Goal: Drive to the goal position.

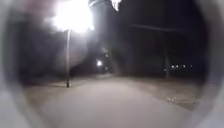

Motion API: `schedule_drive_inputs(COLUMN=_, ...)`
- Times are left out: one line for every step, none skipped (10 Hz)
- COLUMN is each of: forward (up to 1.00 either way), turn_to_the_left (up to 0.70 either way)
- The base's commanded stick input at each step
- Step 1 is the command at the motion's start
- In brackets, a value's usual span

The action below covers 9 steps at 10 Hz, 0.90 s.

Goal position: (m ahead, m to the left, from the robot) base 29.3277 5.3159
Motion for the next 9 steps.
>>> schedule_drive_inputs(forward=1.00, turn_to_the_left=0.00)
schedule_drive_inputs(forward=1.00, turn_to_the_left=0.00)
schedule_drive_inputs(forward=1.00, turn_to_the_left=0.35)
schedule_drive_inputs(forward=1.00, turn_to_the_left=0.40)
schedule_drive_inputs(forward=1.00, turn_to_the_left=0.40)
schedule_drive_inputs(forward=1.00, turn_to_the_left=0.40)
schedule_drive_inputs(forward=1.00, turn_to_the_left=0.32)
schedule_drive_inputs(forward=1.00, turn_to_the_left=0.00)
schedule_drive_inputs(forward=1.00, turn_to_the_left=0.00)
